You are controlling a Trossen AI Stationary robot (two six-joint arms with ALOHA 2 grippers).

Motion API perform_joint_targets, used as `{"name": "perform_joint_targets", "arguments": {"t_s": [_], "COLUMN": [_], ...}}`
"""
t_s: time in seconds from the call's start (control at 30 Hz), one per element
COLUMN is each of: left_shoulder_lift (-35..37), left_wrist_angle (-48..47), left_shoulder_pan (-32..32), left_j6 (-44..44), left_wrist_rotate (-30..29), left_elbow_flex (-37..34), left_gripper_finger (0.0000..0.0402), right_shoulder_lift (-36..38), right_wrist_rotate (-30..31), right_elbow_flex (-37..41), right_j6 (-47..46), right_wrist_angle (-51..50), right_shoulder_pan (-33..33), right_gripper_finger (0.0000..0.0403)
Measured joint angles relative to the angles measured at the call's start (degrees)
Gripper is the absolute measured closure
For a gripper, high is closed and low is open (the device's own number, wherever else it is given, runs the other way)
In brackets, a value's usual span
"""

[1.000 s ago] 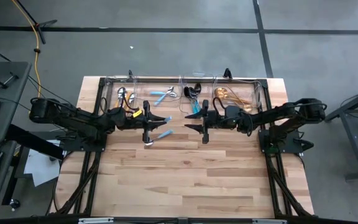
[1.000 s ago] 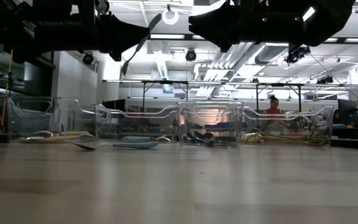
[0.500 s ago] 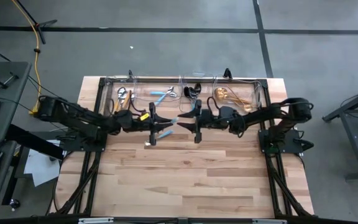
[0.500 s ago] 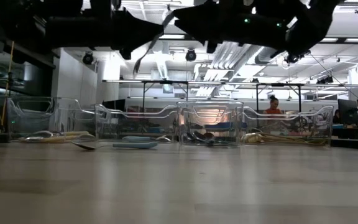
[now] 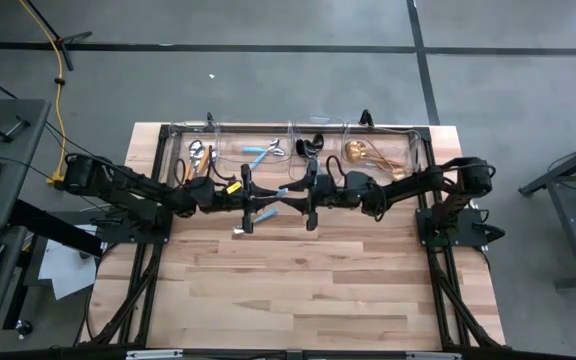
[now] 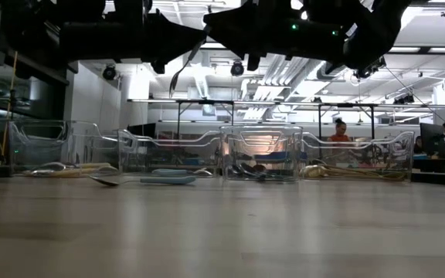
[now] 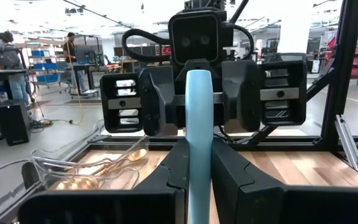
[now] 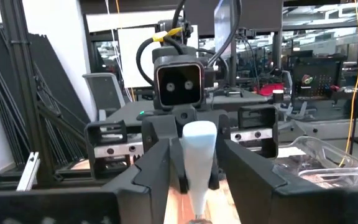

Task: Sort silverware by color (type)
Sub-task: Put the blue spoon into the left transparent bin

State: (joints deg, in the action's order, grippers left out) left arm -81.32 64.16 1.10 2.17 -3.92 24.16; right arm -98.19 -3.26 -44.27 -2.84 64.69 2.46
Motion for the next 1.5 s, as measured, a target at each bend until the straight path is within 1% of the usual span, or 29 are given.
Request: {"name": "perform_joint_targets", "arguments": {"t_s": [0.1,0.27,0.3,0.4,0.63,0.77,0.9,1.1,1.2,1.27,1.5], "left_shoulder_lift": [0.0,0.0,0.0,0.0,0.0,0.0,0.0,0.0,0.0,0.0,0.0], "left_wrist_angle": [0.0,0.0,0.0,0.0,-0.1,-0.3,-0.4,-0.8,-1.0,-1.5,-3.7], "left_shoulder_pan": [0.0,0.0,0.0,0.0,0.0,0.0,0.0,0.0,0.0,0.0,0.0], "left_j6": [0.0,-0.2,-0.2,-0.2,0.0,0.0,0.0,-0.1,-1.4,-2.4,-4.1], "left_wrist_rotate": [0.0,0.0,0.0,0.0,0.2,0.2,0.2,0.4,0.6,1.0,2.0], "left_elbow_flex": [0.0,0.0,0.0,0.0,0.0,0.0,0.0,0.0,0.0,0.0,0.2], "left_gripper_finger": [0.0379,0.0379,0.0379,0.0376,0.0335,0.0325,0.0331,0.0365,0.0366,0.0355,0.0296], "right_shoulder_lift": [0.0,0.0,0.0,0.0,0.0,0.0,0.0,0.0,0.0,0.0,0.0], "right_wrist_rotate": [0.0,0.1,0.2,0.2,0.1,0.0,0.0,0.0,-0.1,-0.3,-1.3], "right_elbow_flex": [0.0,0.0,0.0,0.0,0.0,0.0,0.0,0.1,0.1,0.1,0.1], "right_j6": [-0.2,0.1,0.3,0.2,0.1,0.1,0.1,0.3,0.2,0.1,-0.2], "right_wrist_angle": [0.3,0.3,0.3,0.3,0.2,-0.1,-0.2,-0.2,-0.2,-0.4,-0.3], "right_shoulder_pan": [0.0,-0.2,-0.3,-0.3,-0.3,-0.4,-0.4,-0.3,-0.4,-0.4,-0.4], "right_gripper_finger": [0.0293,0.0357,0.0363,0.0363,0.0363,0.0363,0.0363,0.0363,0.0363,0.0363,0.0363]}}
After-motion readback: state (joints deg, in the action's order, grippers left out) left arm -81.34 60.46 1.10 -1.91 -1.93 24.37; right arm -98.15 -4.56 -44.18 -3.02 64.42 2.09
